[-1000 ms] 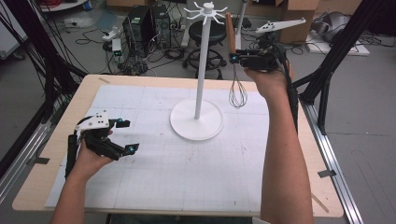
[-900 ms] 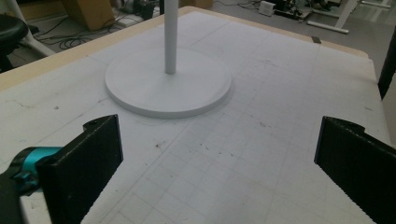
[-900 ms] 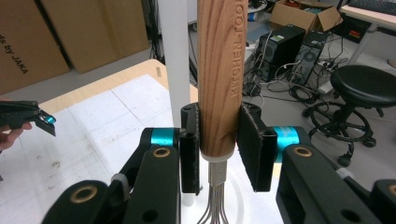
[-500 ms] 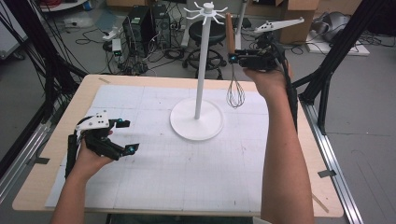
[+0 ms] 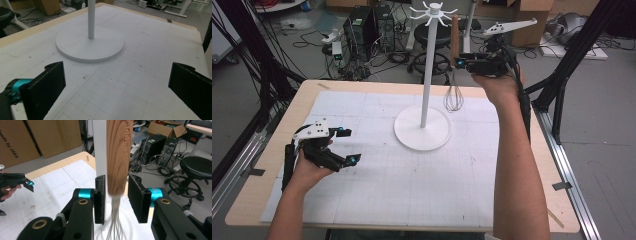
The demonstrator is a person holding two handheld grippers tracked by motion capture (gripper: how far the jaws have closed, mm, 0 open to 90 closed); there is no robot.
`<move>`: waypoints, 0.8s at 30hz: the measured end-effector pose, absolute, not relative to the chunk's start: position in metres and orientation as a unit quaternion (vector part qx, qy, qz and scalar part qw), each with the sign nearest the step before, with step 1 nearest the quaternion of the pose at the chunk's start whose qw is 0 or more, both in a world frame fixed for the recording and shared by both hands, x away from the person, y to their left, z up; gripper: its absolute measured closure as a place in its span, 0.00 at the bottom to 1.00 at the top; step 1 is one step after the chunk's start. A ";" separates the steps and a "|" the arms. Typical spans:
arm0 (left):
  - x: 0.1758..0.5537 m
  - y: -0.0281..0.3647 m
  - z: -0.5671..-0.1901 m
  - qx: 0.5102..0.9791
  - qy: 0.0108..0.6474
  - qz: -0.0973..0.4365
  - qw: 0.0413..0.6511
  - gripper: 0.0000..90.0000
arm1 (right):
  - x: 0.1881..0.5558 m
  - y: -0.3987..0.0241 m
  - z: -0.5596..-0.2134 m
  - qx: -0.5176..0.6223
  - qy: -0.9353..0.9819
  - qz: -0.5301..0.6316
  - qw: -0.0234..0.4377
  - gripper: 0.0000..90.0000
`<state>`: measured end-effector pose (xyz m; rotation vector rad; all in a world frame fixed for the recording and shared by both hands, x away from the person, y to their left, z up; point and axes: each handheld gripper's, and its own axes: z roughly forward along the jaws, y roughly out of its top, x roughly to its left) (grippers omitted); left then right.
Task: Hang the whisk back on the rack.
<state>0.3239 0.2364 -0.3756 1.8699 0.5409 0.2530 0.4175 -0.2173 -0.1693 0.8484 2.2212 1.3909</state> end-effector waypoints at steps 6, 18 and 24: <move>0.324 0.236 -0.375 0.792 0.228 0.107 0.556 0.02 | 0.415 -0.219 -0.171 0.303 0.789 0.498 0.194 0.67; 0.324 0.236 -0.376 0.792 0.229 0.107 0.556 0.02 | 0.403 -0.228 -0.183 0.289 0.792 0.502 0.194 0.55; 0.323 0.236 -0.375 0.792 0.227 0.105 0.557 0.02 | 0.394 -0.233 -0.188 0.276 0.791 0.511 0.190 0.51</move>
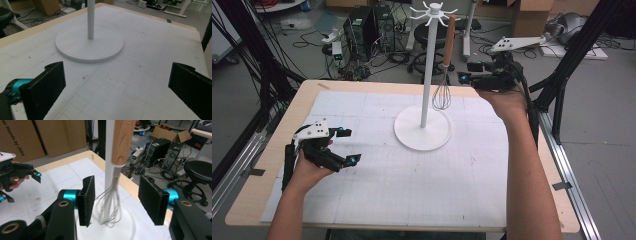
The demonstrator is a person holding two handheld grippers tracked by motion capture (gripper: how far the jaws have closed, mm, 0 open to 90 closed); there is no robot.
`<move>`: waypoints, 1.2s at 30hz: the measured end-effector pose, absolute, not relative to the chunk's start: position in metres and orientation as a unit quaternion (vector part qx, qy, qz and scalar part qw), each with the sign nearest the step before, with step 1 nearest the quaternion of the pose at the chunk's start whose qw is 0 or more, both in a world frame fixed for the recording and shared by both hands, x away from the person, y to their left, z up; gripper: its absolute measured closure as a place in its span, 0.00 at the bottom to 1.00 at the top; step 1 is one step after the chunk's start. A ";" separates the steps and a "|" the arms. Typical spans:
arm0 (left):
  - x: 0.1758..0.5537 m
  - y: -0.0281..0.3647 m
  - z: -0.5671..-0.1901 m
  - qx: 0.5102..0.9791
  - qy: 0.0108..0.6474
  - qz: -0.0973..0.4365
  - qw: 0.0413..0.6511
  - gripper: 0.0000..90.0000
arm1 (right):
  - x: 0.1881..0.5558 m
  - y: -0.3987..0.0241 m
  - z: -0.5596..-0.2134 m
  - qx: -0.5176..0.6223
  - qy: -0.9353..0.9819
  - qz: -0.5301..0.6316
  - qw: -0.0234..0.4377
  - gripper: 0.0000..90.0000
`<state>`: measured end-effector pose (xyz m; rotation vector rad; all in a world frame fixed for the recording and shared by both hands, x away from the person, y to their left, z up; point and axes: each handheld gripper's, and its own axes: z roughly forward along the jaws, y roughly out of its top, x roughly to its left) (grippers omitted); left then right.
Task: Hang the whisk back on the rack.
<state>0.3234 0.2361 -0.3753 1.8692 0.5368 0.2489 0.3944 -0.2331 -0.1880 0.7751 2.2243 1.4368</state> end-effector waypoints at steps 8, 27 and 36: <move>0.323 0.237 -0.375 0.792 0.227 0.105 0.557 0.02 | 0.384 -0.231 -0.196 0.253 0.804 0.509 0.175 0.44; 0.323 0.237 -0.374 0.790 0.224 0.103 0.562 0.02 | 0.364 -0.235 -0.227 0.227 0.809 0.523 0.143 0.32; 0.323 0.236 -0.375 0.790 0.223 0.100 0.562 0.02 | 0.356 -0.245 -0.258 0.229 0.805 0.532 0.127 0.25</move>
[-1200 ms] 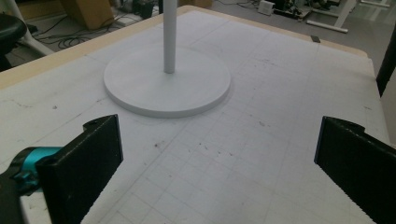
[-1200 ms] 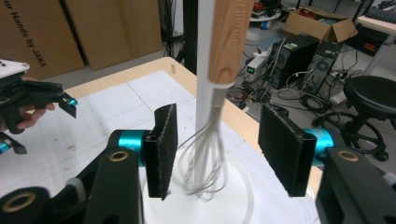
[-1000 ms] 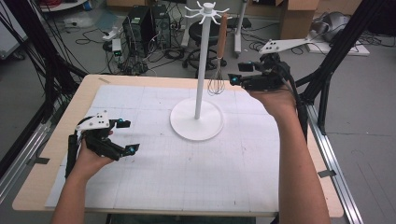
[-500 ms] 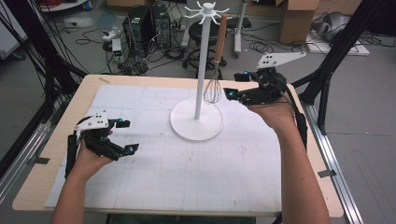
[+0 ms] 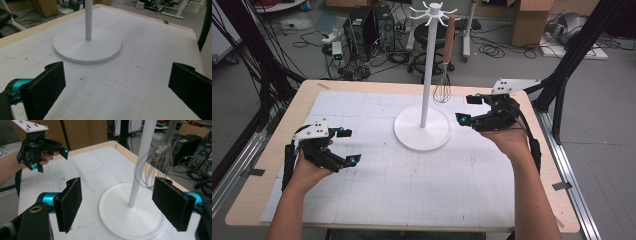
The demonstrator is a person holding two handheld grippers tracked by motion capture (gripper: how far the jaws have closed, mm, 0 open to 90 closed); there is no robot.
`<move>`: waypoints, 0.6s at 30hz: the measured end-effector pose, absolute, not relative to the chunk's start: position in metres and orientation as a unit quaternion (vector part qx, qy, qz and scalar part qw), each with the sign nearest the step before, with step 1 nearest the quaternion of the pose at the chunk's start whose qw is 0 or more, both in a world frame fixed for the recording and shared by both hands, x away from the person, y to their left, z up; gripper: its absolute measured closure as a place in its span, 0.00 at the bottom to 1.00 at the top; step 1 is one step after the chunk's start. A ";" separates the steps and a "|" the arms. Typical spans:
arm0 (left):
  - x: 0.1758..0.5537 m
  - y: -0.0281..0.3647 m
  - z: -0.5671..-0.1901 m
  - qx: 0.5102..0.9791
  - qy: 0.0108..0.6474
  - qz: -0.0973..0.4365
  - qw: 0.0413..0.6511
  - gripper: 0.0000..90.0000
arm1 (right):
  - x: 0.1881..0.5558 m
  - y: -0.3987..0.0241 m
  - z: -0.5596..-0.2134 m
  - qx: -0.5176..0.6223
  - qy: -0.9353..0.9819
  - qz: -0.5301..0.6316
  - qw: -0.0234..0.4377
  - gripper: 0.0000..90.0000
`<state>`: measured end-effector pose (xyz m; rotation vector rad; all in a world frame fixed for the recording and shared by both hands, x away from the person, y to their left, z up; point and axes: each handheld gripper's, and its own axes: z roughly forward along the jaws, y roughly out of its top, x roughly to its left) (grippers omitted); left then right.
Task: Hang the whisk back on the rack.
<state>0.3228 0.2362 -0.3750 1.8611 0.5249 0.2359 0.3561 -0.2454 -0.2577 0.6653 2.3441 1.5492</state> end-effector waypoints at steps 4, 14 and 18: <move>0.323 0.236 -0.375 0.789 0.222 0.099 0.564 0.02 | 0.350 -0.249 -0.269 0.223 0.802 0.540 0.124 0.24; 0.323 0.237 -0.375 0.788 0.222 0.095 0.567 0.02 | 0.337 -0.254 -0.306 0.222 0.798 0.548 0.117 0.23; 0.323 0.237 -0.375 0.786 0.224 0.095 0.568 0.02 | 0.335 -0.254 -0.318 0.226 0.797 0.548 0.113 0.23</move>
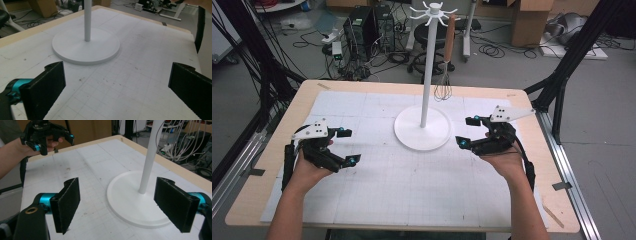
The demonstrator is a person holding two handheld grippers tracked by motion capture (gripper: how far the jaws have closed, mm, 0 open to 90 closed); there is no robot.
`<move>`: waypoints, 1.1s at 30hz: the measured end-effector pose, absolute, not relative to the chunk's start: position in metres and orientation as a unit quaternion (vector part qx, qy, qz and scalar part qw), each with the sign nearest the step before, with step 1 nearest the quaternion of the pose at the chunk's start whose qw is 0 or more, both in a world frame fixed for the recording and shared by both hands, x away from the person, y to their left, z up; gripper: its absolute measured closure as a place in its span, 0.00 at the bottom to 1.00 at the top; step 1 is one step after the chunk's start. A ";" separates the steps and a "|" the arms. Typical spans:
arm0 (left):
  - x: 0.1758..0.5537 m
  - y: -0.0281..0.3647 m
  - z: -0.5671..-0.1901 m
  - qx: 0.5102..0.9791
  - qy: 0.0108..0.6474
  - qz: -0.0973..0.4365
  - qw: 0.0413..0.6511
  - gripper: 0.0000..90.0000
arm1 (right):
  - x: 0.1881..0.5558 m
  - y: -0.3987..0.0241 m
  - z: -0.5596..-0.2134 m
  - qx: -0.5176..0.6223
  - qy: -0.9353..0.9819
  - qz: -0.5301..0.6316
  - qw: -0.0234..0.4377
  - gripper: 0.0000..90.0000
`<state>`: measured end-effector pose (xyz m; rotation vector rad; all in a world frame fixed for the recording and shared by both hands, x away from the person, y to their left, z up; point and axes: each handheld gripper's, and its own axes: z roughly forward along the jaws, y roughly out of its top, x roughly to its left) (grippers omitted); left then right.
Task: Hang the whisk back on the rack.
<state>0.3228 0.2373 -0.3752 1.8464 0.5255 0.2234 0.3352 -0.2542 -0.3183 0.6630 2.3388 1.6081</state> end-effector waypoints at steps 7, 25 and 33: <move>0.323 0.238 -0.376 0.786 0.224 0.094 0.568 0.02 | 0.330 -0.256 -0.334 0.235 0.801 0.539 0.109 0.22; 0.324 0.235 -0.378 0.789 0.220 0.089 0.567 0.02 | 0.315 -0.270 -0.378 0.277 0.800 0.523 0.100 0.13; 0.325 0.235 -0.379 0.788 0.220 0.086 0.569 0.02 | 0.315 -0.278 -0.384 0.288 0.795 0.524 0.099 0.12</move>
